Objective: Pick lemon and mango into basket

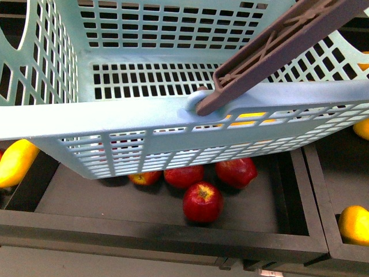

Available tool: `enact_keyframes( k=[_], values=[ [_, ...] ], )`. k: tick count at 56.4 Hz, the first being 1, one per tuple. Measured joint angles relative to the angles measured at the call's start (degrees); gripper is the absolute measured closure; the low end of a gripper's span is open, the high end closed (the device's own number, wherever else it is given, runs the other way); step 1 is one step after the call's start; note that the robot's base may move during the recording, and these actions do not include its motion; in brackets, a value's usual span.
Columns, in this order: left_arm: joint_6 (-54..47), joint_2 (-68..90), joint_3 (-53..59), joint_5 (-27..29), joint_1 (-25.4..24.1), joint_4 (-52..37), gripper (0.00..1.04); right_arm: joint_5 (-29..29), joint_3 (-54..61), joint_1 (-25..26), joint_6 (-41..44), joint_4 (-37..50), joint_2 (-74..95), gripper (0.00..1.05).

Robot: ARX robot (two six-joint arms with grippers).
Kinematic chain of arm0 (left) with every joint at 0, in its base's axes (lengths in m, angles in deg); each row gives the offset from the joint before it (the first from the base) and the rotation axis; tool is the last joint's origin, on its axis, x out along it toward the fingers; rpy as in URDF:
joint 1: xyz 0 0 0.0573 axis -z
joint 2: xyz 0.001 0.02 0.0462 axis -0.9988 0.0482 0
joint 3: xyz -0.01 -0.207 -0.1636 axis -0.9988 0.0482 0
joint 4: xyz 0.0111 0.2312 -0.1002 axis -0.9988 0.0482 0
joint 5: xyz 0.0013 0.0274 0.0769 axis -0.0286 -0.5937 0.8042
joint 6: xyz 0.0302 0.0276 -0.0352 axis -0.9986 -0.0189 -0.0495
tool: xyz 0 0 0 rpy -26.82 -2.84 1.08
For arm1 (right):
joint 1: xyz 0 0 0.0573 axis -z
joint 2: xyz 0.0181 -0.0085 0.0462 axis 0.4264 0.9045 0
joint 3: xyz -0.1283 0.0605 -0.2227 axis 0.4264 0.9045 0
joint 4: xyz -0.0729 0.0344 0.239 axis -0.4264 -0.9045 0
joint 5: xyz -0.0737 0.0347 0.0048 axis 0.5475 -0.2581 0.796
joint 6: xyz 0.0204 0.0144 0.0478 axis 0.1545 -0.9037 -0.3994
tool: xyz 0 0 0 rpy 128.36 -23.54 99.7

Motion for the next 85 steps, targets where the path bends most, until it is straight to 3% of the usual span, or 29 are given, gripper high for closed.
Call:
enact_keyframes(
  k=[11, 13, 18, 28, 35, 41, 59, 85],
  values=[
    [0.2, 0.0, 0.0, -0.2, 0.0, 0.0, 0.97, 2.7, 8.4, -2.4, 3.1, 1.6, -5.6, 0.77],
    [0.2, 0.0, 0.0, -0.2, 0.0, 0.0, 0.97, 6.4, 9.7, -4.5, 3.4, 1.6, -6.9, 0.86],
    [0.2, 0.0, 0.0, 0.1, 0.0, 0.0, 0.97, 7.4, 11.8, -7.2, 3.7, 1.6, -9.1, 1.02],
    [0.1, 0.0, 0.0, 0.0, -0.1, 0.0, 0.97, 7.9, 14.9, -7.6, 4.0, 0.6, -13.4, 1.03],
    [0.2, 0.0, 0.0, -0.2, -0.1, 0.0, 0.97, 8.0, 15.6, -7.7, 4.1, 0.4, -14.3, 0.86],
    [0.2, 0.0, 0.0, -0.2, -0.1, 0.0, 0.97, 8.0, 15.6, -7.7, 4.1, 0.4, -14.4, 0.61],
    [0.1, 0.1, 0.0, 0.0, 0.1, 0.0, 0.97, 8.2, 15.6, -7.7, 4.1, 0.3, -14.4, 0.1],
    [0.1, 0.2, 0.0, 0.2, 0.1, 0.0, 0.97, 8.2, 15.8, -7.8, 4.1, 0.2, -14.6, 0.09]
  ],
)
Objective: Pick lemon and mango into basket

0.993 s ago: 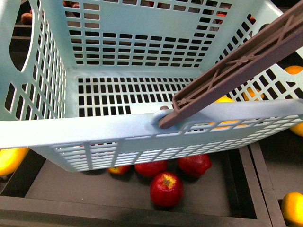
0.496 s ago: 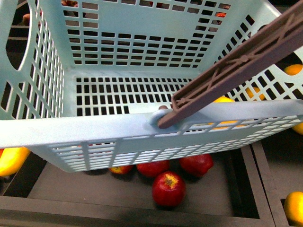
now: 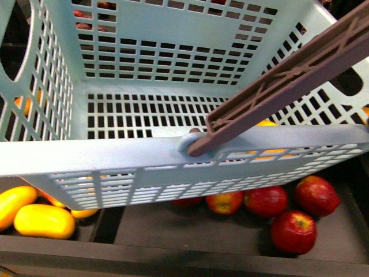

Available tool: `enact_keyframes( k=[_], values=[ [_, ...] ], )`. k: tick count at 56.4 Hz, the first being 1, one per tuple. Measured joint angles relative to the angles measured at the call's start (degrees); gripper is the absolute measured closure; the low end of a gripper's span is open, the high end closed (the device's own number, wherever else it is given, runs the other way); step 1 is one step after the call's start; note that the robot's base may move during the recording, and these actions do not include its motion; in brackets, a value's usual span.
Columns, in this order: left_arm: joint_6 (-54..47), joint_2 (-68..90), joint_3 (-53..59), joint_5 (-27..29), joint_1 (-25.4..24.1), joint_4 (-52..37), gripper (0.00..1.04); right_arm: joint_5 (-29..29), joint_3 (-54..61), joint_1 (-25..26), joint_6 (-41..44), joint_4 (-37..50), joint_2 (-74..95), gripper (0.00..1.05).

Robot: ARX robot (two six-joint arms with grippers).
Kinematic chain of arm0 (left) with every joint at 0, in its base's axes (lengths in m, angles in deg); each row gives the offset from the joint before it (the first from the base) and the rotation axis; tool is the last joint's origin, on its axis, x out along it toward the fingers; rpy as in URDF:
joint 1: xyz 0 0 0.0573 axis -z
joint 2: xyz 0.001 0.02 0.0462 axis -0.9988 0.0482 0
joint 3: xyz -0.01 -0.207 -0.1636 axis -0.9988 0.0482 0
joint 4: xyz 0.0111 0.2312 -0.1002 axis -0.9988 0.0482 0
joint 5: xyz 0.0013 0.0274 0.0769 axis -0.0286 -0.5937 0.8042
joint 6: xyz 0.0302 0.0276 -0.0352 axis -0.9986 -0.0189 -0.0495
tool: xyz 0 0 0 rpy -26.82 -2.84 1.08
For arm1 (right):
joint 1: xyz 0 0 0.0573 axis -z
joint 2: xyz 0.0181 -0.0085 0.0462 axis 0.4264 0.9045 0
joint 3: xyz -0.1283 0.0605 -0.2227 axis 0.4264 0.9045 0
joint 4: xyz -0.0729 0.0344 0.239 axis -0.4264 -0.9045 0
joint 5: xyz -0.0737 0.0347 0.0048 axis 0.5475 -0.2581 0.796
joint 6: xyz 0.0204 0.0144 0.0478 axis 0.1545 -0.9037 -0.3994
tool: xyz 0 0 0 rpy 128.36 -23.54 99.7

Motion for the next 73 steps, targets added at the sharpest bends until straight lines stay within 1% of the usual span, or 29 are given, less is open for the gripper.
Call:
enact_keyframes(
  k=[8, 23, 43, 73],
  values=[
    [-0.2, 0.0, 0.0, 0.3, -0.2, 0.0, 0.98, -0.2, 0.0, 0.0, 0.0, 0.0, 0.1, 0.09],
    [0.0, 0.0, 0.0, -0.9, -0.2, 0.0, 0.98, -0.2, 0.0, 0.0, 0.0, 0.0, 0.0, 0.09],
    [-0.2, 0.0, 0.0, 0.1, -0.2, 0.0, 0.98, -0.2, 0.0, -0.1, 0.0, 0.0, 0.0, 0.09],
    [-0.1, 0.2, 0.0, -0.2, -0.2, 0.0, 0.98, -0.2, 0.0, -0.1, 0.0, 0.0, 0.0, 0.09]
  ],
)
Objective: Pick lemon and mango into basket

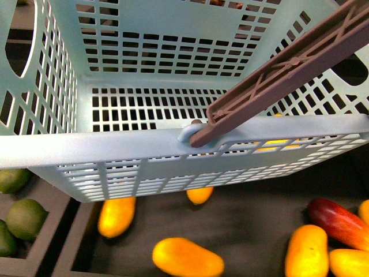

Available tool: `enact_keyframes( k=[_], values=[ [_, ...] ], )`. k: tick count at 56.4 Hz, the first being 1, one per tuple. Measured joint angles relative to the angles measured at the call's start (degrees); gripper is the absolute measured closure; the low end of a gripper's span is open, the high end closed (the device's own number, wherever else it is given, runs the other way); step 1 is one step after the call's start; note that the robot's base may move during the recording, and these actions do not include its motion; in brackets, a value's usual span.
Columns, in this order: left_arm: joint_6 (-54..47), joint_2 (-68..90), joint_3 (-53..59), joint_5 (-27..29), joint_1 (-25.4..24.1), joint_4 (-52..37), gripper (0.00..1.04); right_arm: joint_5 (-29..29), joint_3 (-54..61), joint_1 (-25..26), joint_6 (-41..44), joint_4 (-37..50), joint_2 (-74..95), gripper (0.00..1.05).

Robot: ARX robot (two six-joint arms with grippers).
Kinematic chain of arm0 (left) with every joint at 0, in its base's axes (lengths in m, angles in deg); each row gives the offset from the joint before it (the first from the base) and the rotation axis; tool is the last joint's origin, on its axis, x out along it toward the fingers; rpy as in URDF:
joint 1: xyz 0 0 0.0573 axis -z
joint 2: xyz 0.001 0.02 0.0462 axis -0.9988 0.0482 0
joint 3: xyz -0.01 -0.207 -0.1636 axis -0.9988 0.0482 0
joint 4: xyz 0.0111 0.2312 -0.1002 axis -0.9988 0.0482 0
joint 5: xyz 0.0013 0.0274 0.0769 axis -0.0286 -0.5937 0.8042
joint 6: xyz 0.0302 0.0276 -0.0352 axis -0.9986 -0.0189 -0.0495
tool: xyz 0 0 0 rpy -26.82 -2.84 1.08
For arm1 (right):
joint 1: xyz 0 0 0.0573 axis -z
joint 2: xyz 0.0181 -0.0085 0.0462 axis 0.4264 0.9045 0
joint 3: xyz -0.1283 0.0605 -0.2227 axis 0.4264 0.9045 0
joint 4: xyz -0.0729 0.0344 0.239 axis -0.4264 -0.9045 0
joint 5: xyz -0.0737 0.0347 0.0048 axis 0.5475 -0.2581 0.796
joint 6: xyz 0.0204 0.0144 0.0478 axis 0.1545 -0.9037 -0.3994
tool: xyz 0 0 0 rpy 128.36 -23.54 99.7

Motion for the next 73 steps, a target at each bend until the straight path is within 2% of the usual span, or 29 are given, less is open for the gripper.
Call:
enact_keyframes(
  k=[20, 35, 37, 41, 43, 46, 53, 61, 73],
  values=[
    [-0.6, -0.1, 0.0, 1.6, -0.9, 0.0, 0.98, -0.4, 0.0, 0.0, 0.0, 0.0, 0.0, 0.09],
    [-0.3, -0.1, 0.0, -0.6, -0.1, 0.0, 0.98, -0.1, 0.0, 0.0, 0.0, 0.0, 0.0, 0.09],
    [-0.3, -0.1, 0.0, -0.9, 0.0, 0.0, 0.98, 4.3, -1.2, -0.9, -1.6, -4.0, 1.1, 0.09],
    [-0.2, -0.1, 0.0, -1.0, 0.2, 0.0, 0.98, 19.3, -10.1, -3.0, -11.3, -24.8, 8.0, 0.09],
    [0.1, -0.1, -0.1, -1.1, 0.3, 0.0, 0.98, 21.9, -13.0, -2.2, -14.8, -31.5, 11.7, 0.09],
    [0.0, -0.1, -0.1, -0.9, 0.3, 0.0, 0.98, 21.5, -13.9, -0.4, -16.3, -33.7, 14.8, 0.09],
    [0.2, 0.0, -0.1, 0.0, -0.1, 0.0, 0.98, 17.9, -15.5, 5.5, -17.6, -29.0, 22.6, 0.09],
    [-0.4, 0.0, -0.1, 0.3, -0.1, 0.0, 0.98, 12.7, -18.6, 13.2, -15.6, -18.6, 36.0, 0.09],
    [-0.2, 0.0, -0.1, -0.1, 0.0, 0.0, 0.98, 5.8, -20.6, 16.6, -9.5, -5.4, 55.5, 0.09]
  ],
)
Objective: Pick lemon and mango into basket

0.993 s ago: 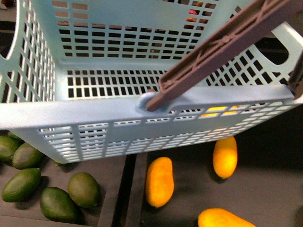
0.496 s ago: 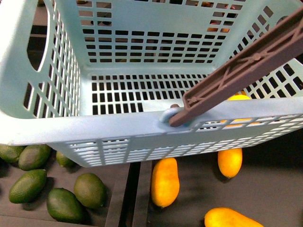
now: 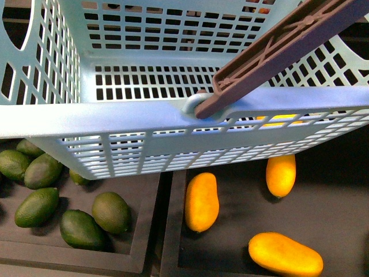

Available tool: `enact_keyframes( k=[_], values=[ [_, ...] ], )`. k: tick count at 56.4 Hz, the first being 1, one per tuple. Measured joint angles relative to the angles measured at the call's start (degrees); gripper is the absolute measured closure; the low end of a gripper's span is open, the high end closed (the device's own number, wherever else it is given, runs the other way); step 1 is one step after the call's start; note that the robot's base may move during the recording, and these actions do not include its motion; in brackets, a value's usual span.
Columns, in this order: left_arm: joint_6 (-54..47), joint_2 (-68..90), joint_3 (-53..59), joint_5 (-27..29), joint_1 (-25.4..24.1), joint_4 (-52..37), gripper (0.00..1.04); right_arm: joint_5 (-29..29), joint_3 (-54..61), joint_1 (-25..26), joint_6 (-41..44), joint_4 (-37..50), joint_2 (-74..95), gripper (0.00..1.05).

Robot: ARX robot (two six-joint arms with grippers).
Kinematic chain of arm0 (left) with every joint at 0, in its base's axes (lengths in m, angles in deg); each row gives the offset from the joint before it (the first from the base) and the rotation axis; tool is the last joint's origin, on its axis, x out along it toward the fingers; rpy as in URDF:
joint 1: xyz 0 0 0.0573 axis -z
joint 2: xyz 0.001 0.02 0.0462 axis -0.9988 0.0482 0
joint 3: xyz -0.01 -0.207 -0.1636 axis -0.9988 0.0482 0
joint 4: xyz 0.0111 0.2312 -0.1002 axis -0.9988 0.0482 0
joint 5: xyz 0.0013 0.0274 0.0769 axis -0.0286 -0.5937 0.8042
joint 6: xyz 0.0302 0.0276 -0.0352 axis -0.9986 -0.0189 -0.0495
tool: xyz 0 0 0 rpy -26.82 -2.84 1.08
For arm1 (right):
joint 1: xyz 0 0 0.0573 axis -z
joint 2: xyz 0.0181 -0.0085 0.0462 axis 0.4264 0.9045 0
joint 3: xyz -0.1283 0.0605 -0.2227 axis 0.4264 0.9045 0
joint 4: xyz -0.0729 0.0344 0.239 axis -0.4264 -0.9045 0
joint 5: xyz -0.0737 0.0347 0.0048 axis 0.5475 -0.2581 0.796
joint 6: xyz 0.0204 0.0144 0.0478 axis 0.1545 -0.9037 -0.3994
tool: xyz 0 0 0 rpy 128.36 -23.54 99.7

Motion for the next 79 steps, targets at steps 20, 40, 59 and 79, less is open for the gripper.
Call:
enact_keyframes(
  k=[20, 40, 59, 79],
  values=[
    [0.1, 0.0, 0.0, 0.3, 0.0, 0.0, 0.98, -9.4, -6.0, 1.3, 7.5, 15.0, 25.8, 0.09],
    [0.1, 0.0, 0.0, 0.0, 0.0, 0.0, 0.98, -21.1, -12.8, -6.2, 12.6, 23.8, 44.9, 0.09],
    [0.1, 0.0, 0.0, 0.1, 0.0, 0.0, 0.98, -25.8, -20.5, -10.7, 12.1, 24.6, 53.0, 0.09],
    [0.1, 0.0, 0.0, 0.0, 0.0, 0.0, 0.98, -27.0, -24.8, -14.1, 12.2, 22.9, 56.2, 0.09]
  ],
)
